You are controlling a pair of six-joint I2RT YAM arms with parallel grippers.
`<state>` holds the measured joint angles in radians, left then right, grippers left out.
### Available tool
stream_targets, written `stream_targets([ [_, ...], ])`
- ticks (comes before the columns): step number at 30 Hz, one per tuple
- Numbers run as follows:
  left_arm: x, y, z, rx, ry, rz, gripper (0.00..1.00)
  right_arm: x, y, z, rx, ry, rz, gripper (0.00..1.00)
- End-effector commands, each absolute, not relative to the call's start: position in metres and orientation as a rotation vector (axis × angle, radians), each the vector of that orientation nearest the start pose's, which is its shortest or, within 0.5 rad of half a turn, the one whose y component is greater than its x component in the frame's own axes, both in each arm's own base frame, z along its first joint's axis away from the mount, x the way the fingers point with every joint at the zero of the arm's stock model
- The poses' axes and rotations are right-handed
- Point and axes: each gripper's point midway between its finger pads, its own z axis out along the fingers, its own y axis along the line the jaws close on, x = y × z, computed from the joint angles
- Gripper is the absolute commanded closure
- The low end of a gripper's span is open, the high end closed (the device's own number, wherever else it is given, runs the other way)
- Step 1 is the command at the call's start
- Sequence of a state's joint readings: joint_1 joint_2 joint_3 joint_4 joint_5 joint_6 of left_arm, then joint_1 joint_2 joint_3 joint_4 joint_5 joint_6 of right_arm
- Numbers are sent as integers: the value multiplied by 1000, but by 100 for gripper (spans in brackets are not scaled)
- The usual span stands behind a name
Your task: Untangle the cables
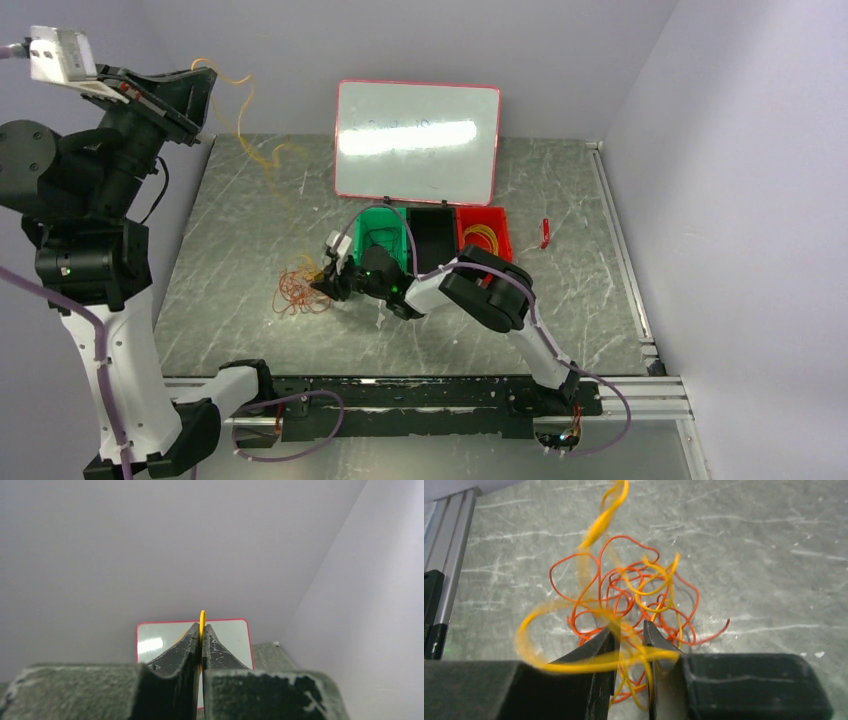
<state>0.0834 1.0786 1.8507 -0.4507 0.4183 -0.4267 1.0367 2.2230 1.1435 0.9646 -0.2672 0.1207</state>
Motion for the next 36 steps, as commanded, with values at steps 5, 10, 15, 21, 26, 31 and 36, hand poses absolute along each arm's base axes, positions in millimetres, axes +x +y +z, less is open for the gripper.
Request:
stream_targets([
  [5,246,-65,639,79,1155,-527,93,249,524,63,-1002,1540,1042,71],
  [10,245,-62,653,84,1126,-495,93,247,529,76,-1020,1513,1016,71],
  [15,243,-59,669,87,1093,-474,93,238,530,84,-1039,1489,1007,72],
  [21,241,-54,693,77,1027,-451,93,228,526,83,-1050,1494,987,85],
  [26,240,-57,720,92,958,-470,93,216,522,59,-1054,1544,993,95],
  [31,245,-61,736,110,907,-505,93,209,513,36,-1050,1598,973,100],
  [36,249,-61,744,111,875,-519,93,197,506,15,-1072,1640,970,100],
])
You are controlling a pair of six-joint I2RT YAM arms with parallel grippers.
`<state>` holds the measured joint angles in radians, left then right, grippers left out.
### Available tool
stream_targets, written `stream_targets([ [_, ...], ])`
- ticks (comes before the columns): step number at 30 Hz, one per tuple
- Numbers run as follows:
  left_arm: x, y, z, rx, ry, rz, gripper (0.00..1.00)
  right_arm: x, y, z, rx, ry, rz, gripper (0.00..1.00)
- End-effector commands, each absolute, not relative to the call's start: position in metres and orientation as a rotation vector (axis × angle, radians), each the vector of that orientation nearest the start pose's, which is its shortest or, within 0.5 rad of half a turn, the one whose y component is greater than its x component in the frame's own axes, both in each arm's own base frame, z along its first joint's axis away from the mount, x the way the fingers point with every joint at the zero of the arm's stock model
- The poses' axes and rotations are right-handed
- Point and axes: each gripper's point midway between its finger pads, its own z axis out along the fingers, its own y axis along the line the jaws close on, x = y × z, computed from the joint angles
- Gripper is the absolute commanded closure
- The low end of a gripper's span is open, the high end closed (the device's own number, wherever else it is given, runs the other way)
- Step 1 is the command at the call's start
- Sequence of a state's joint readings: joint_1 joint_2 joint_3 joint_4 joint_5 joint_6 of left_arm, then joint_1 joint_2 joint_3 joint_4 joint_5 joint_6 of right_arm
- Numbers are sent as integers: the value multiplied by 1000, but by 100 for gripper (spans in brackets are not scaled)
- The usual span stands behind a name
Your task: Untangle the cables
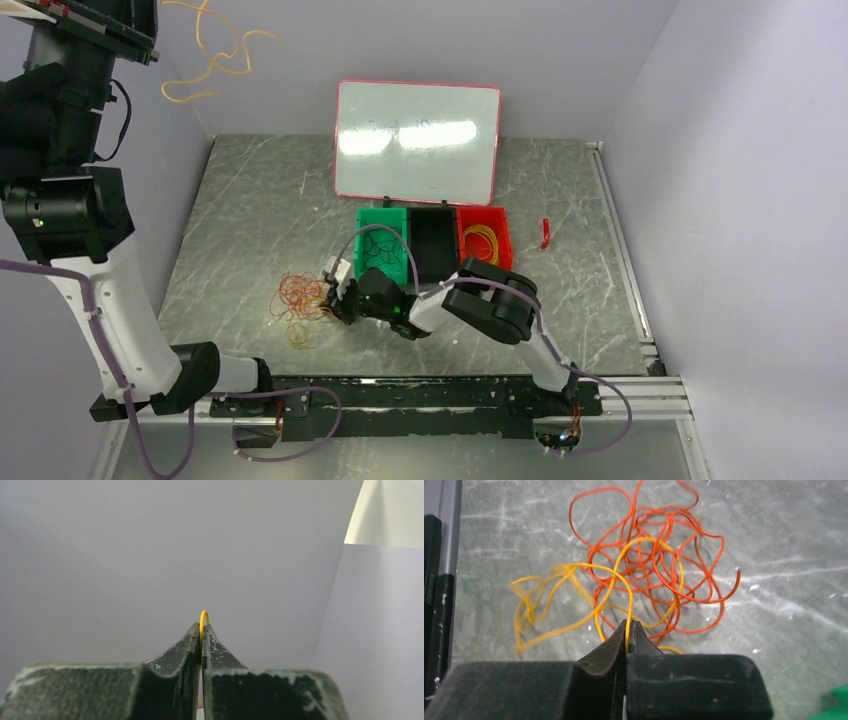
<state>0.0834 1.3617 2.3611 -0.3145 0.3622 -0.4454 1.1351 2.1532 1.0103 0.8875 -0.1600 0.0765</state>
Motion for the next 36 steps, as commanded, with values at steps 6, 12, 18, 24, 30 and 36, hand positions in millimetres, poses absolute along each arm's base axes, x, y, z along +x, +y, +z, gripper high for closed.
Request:
stream_targets([
  [6,256,-61,735,113,904,-520,93,193,509,30,-1070,1606,977,94],
  [12,270,-57,703,90,1009,-489,93,201,515,87,-1067,1495,946,61],
  [18,281,-56,663,76,1123,-475,93,214,505,125,-1056,1514,840,48],
  [24,287,-58,632,76,1208,-487,93,214,487,157,-1020,1524,817,42],
  [30,294,-56,609,89,1265,-456,93,187,483,160,-1224,1575,878,32],
  [36,295,-58,595,98,1302,-457,93,193,443,158,-1203,1667,720,31],
])
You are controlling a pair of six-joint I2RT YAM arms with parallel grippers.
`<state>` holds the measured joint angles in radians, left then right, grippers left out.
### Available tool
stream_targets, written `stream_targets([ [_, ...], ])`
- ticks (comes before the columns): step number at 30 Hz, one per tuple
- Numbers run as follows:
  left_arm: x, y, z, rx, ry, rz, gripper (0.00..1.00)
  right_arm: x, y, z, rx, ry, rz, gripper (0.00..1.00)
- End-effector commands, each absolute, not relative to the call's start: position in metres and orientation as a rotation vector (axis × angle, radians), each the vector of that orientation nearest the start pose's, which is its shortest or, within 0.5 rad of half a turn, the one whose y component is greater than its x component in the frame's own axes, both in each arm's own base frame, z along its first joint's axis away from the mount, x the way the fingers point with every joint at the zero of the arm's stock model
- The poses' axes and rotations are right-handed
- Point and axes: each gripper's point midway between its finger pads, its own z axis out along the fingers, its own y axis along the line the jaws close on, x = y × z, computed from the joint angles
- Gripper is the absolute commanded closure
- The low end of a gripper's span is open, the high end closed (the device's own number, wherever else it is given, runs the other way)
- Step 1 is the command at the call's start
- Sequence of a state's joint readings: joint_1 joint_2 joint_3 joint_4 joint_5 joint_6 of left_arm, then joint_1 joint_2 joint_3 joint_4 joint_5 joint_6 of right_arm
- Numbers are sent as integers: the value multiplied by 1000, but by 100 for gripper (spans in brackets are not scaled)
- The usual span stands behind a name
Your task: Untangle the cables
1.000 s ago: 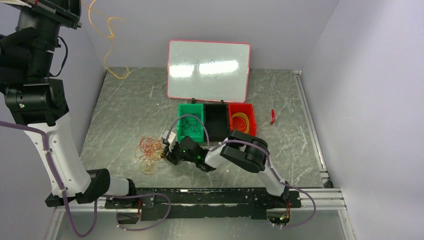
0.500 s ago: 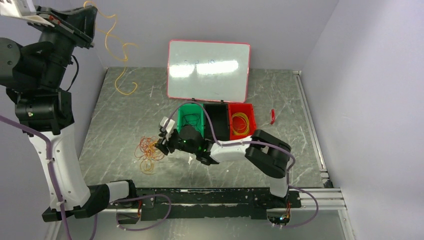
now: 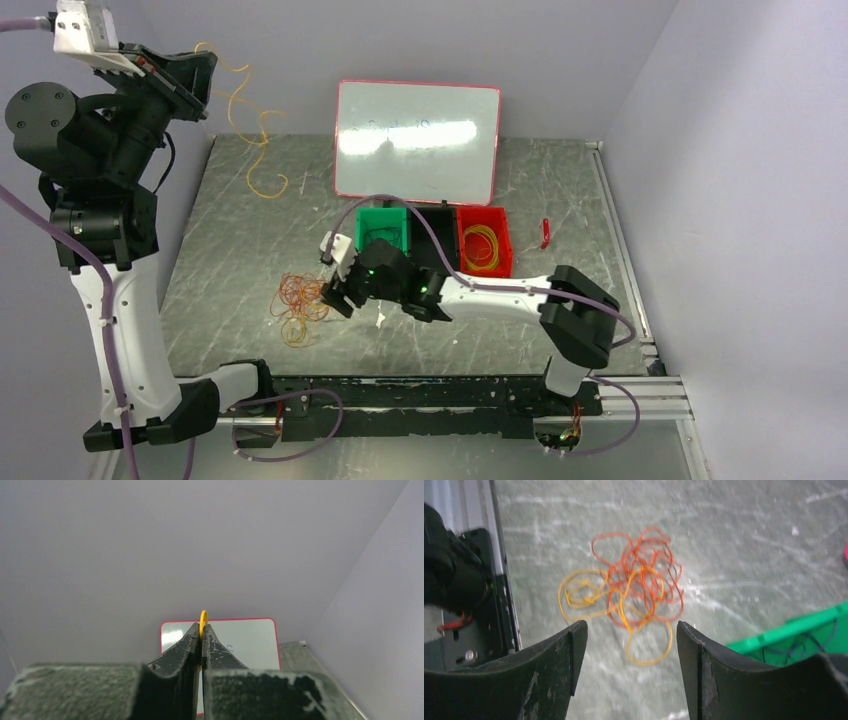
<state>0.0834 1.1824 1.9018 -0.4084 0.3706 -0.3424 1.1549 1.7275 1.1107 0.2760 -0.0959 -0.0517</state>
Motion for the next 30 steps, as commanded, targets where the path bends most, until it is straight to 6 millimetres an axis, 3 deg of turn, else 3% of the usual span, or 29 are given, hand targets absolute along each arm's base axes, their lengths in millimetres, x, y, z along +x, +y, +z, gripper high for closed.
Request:
stream_targets([
  [1,295,-59,593,106,1309,-462,93,194,437,169,-1164,1639,719,31],
  [5,296,-67,581,142,1342,-496,93,195,408,189,-1076,1552,683,30],
  [9,296,-76,568,205,1386,-534,93,199,393,221,-1007,1444,653,30],
  [17,287,-96,529,316,1471,-629,93,209,360,309,-797,1229,612,31],
  [20,285,-105,511,321,1497,-695,93,205,350,333,-749,1134,613,31],
  [25,279,-129,491,306,1519,-765,93,205,339,342,-753,1029,537,32],
  [30,276,-147,488,245,1521,-838,93,205,342,348,-779,900,462,32],
])
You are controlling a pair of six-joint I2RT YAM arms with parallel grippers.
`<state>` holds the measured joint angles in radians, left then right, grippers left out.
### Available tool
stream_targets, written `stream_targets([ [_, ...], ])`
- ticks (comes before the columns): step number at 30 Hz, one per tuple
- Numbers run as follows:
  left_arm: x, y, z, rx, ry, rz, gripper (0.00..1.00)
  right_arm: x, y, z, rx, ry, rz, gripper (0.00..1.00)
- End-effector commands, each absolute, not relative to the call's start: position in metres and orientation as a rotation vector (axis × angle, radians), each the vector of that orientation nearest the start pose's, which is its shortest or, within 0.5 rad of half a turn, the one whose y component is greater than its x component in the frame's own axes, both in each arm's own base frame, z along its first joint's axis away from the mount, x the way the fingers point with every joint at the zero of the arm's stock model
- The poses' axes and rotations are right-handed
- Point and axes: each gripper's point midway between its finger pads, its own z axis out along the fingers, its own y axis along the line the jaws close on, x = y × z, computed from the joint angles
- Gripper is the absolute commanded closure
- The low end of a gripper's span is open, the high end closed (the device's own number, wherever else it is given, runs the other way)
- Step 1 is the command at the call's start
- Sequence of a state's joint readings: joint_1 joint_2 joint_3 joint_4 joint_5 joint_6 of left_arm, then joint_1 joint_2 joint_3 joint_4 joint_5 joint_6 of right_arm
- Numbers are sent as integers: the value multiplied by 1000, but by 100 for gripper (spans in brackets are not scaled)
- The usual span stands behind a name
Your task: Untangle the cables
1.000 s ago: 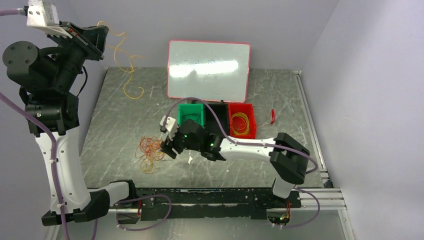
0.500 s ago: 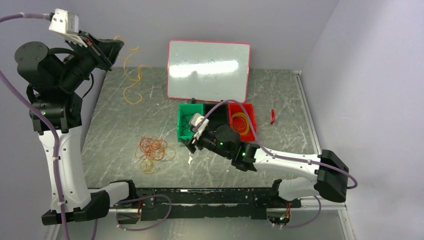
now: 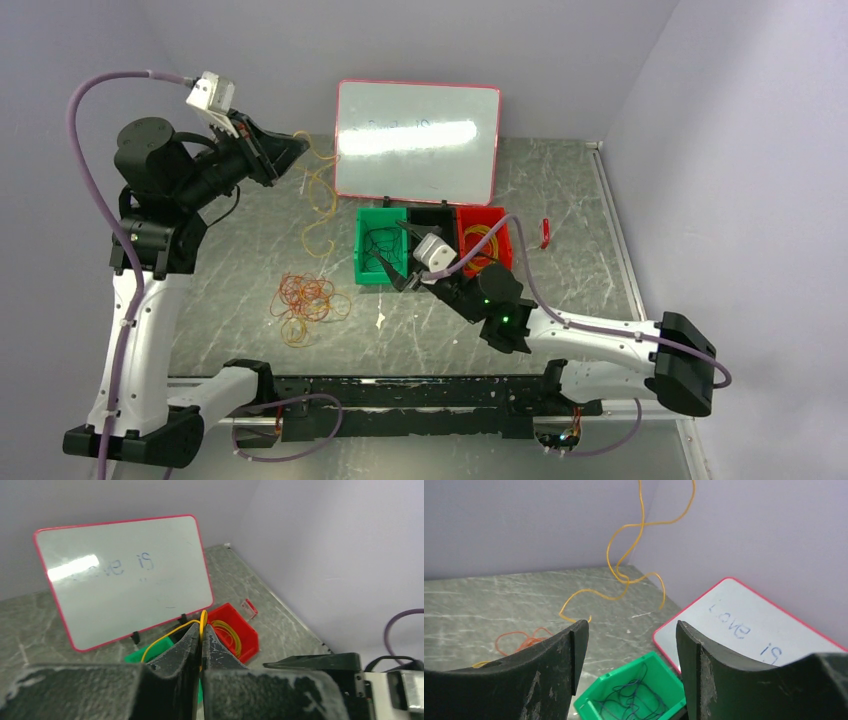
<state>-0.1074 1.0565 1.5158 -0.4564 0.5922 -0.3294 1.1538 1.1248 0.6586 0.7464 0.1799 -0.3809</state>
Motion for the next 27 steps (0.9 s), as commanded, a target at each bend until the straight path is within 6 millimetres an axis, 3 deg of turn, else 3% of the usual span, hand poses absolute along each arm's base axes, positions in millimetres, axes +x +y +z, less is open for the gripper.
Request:
stream_targets([
  [1,275,-149,489,237,1519,-850,93,206,346,348,-795,875,443,32],
  [8,268,-153,503,223,1492,-878,93,221,367,344,-839,770,290,26],
  [13,264,-153,508,222,1479,-887,93,230,384,351,-848,711,226,25],
  [20,263,-154,510,218,1475,-899,93,234,406,355,-833,663,248,28],
  [27,260,-153,515,212,1464,-903,93,243,424,346,-825,655,274,32],
])
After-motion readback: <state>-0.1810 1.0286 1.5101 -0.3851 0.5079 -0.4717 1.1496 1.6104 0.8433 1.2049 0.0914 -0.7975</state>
